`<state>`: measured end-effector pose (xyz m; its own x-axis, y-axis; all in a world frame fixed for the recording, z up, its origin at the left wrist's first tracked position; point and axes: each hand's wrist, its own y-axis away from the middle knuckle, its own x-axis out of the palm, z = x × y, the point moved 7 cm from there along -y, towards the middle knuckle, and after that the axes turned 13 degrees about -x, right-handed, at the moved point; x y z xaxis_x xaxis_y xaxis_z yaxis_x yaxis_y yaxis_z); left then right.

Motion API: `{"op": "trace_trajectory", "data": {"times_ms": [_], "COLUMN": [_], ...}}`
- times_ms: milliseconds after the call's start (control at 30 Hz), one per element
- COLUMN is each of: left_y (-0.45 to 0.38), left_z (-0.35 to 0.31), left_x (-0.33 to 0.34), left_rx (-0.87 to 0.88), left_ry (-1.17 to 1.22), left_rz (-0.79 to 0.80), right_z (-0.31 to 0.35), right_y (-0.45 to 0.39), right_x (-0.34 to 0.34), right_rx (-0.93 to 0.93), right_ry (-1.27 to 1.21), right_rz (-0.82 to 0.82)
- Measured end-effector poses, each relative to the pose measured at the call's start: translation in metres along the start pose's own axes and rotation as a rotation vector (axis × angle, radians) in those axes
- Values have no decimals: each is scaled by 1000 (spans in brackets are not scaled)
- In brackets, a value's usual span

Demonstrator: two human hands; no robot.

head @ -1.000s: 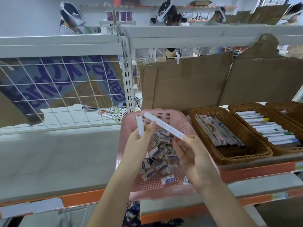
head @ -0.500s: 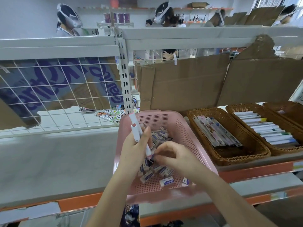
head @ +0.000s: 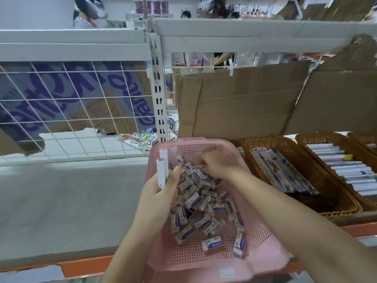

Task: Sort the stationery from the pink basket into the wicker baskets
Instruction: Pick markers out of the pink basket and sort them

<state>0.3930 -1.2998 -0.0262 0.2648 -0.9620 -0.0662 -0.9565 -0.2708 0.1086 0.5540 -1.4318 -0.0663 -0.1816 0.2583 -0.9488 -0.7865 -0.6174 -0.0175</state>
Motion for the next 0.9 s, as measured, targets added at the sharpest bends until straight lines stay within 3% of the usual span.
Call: {"op": "trace_trajectory", "data": {"times_ms": [67, 267, 400, 533, 633, 900], "left_y": [-6, -12, -40, -15, -15, -15], "left_z": [-1, 4, 30, 10, 13, 9], "left_x": [-1, -6, -2, -2, -3, -4], "left_rx": [2, -22, -275, -69, -56, -39], "left_ry": [27, 37, 63, 1, 22, 8], "left_rz": [-3, -23, -63, -15, -5, 4], "right_z": [-7, -22, -32, -31, -22, -5], "right_y": [-13, -45, -46, -45, -41, -19], "right_x": [7, 29, 31, 37, 30, -15], "right_rx": [40, 193, 149, 143, 100, -76], "right_ry": [-44, -26, -20, -42, 78, 87], "right_rz": [-36, 116, 130, 245, 296, 129]}}
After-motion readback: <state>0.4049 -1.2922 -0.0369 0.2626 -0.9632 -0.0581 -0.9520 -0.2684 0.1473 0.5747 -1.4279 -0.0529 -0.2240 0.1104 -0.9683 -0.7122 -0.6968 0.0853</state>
